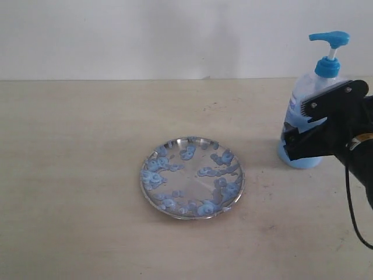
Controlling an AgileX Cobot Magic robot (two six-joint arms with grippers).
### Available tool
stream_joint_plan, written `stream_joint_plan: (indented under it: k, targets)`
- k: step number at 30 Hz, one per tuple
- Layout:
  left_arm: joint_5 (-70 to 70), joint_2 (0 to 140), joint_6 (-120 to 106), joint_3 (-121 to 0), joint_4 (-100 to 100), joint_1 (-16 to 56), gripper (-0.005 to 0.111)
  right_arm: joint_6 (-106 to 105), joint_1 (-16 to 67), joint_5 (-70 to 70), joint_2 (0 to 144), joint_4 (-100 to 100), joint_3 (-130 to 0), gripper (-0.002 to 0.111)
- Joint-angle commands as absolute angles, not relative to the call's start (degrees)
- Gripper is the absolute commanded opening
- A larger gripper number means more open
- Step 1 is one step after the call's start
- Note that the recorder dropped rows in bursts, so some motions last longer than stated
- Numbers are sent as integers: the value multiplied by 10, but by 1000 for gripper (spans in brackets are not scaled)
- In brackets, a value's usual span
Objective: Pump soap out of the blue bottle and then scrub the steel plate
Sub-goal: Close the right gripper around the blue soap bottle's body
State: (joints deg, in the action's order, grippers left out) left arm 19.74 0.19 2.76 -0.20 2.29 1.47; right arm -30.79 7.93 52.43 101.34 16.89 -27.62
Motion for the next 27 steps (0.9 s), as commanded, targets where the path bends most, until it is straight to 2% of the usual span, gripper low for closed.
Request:
stream_joint_plan:
  k: [1, 12, 14, 16, 18, 21, 22, 27]
  targets:
    - [193, 0, 24, 0, 24, 19, 4, -292, 80, 587, 1075, 178, -315, 104]
    - [193, 0, 24, 0, 24, 19, 4, -289, 80, 610, 1196, 178, -396, 104]
    - [193, 0, 24, 0, 24, 19, 4, -289, 80, 611, 1200, 181, -401, 99]
    - [193, 0, 24, 0, 24, 19, 4, -284, 80, 612, 1200, 183, -402, 82]
    - [193, 0, 24, 0, 24, 19, 4, -278, 80, 612, 1200, 183, -402, 56]
    - [193, 0, 24, 0, 24, 19, 4, -268, 80, 609, 1200, 181, -402, 4]
    - [193, 0, 24, 0, 24, 19, 4, -260, 80, 608, 1200, 176, -402, 1]
    - [193, 0, 24, 0, 24, 19, 4, -241, 80, 606, 1200, 175, -402, 1]
